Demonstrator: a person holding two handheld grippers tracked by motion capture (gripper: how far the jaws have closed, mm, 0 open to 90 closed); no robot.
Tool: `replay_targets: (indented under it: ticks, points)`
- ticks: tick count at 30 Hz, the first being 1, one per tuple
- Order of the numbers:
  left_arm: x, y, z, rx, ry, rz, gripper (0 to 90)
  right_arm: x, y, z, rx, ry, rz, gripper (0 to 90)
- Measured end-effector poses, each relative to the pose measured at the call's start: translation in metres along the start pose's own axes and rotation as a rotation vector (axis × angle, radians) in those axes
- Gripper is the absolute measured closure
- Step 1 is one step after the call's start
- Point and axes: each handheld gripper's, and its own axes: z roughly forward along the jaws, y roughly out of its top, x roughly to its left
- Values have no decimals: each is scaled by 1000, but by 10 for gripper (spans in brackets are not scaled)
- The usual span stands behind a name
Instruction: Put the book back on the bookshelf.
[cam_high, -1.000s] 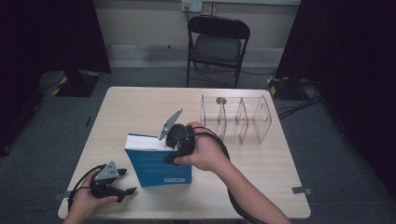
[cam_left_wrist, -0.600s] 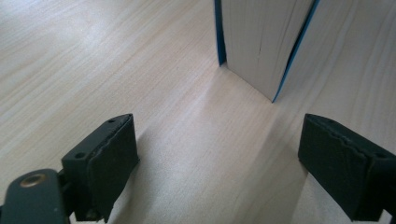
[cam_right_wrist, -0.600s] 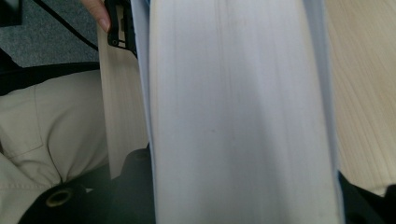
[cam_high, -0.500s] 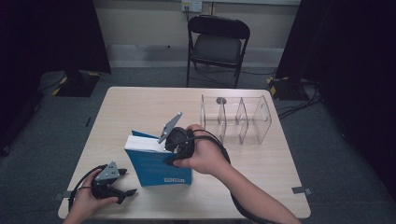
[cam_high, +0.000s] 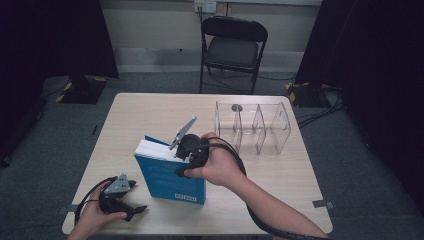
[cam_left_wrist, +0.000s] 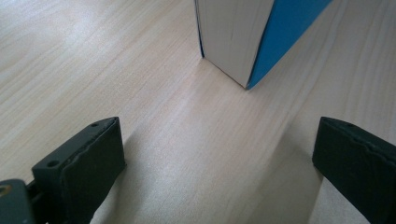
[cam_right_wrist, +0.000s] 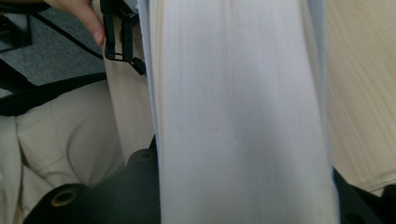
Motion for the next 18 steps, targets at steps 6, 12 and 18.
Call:
replay_targets:
  ticks: [6,12,18]
  points:
    - [0,1,0,7,5,11,0,0,1,-5,29,0,25,616]
    - [0,1,0,8,5,11,0,-7,-5,-15,37,-15,53,616]
    - [0,1,0,7,5,10,0,-14,-16,-30,36,-37,93,616]
